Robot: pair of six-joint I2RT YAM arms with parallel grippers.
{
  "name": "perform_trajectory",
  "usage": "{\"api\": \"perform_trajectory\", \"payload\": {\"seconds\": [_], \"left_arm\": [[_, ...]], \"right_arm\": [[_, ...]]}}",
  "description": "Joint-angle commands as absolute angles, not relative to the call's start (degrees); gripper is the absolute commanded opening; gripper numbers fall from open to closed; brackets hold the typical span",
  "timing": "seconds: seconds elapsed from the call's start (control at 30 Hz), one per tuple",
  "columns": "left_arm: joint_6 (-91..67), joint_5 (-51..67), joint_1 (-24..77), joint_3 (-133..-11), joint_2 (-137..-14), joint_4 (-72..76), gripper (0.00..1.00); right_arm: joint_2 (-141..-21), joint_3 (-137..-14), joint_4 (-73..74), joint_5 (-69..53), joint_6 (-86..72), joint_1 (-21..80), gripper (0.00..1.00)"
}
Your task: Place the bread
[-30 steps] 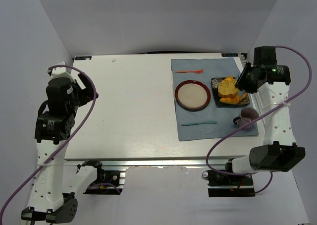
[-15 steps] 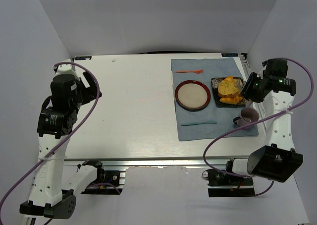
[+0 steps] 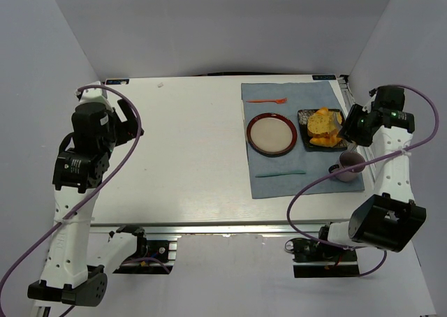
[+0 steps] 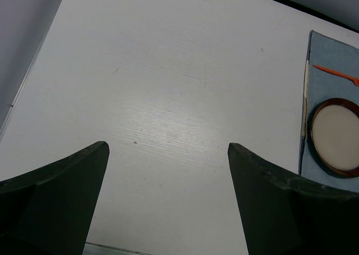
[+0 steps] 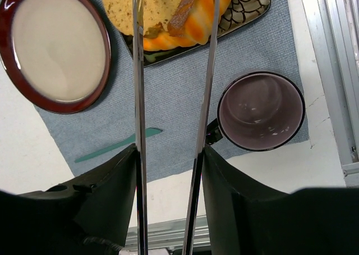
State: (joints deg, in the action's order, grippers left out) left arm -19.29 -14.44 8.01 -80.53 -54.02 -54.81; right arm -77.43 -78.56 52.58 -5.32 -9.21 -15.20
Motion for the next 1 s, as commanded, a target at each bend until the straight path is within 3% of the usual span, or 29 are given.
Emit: {"api": "perform_trajectory", "payload": {"seconds": [0.0, 0.37, 0.5, 0.97], "left_arm": [[-18.46, -15.47, 8.35, -82.35, -54.05, -53.96, 0.98], [-18.19, -16.17, 8.35, -82.44, -54.23, -53.88, 0.98], [-18.28, -16.17, 8.35, -82.53, -54.23, -53.88, 0.98], [-18.46, -15.82, 8.35, -82.35, -53.70, -53.96, 0.98]], "right_arm": [[-77.87, -77.78, 49.13, -6.41, -7.56, -15.91, 0.53], [-78.75, -72.78, 46.67, -10.28, -7.38, -17.67, 0.54], [-78.40, -71.46, 45.88, -11.16, -7.56, -18.02, 0.50], [-76.20, -73.39, 46.76, -11.87, -9.40, -18.90, 0.12]]}}
